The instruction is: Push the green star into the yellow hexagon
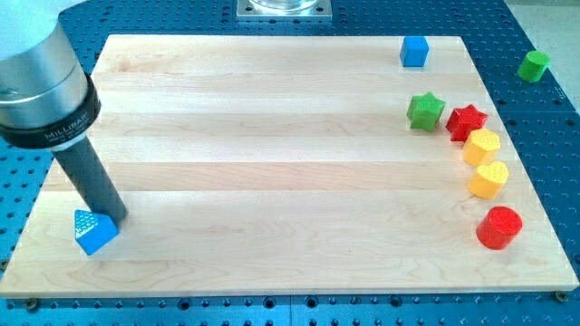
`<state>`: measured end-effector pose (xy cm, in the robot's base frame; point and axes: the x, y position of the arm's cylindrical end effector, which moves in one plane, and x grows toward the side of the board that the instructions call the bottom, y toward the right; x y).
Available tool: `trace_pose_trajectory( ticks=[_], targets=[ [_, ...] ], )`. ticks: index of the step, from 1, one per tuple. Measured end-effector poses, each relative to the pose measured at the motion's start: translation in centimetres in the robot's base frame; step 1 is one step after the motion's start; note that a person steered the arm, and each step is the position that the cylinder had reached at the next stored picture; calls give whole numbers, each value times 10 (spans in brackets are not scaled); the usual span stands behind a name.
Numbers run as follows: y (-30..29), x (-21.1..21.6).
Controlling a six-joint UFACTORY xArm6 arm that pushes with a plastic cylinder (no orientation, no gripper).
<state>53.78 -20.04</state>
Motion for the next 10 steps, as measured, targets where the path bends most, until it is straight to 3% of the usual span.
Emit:
trace_pose_trajectory(
  ticks=[1, 3, 5, 6, 8, 9, 10],
  targets=[
    [85, -16],
    [352, -17],
    [534, -19],
    [539, -44],
    [307, -50],
    [383, -37],
    [497, -88]
  ],
)
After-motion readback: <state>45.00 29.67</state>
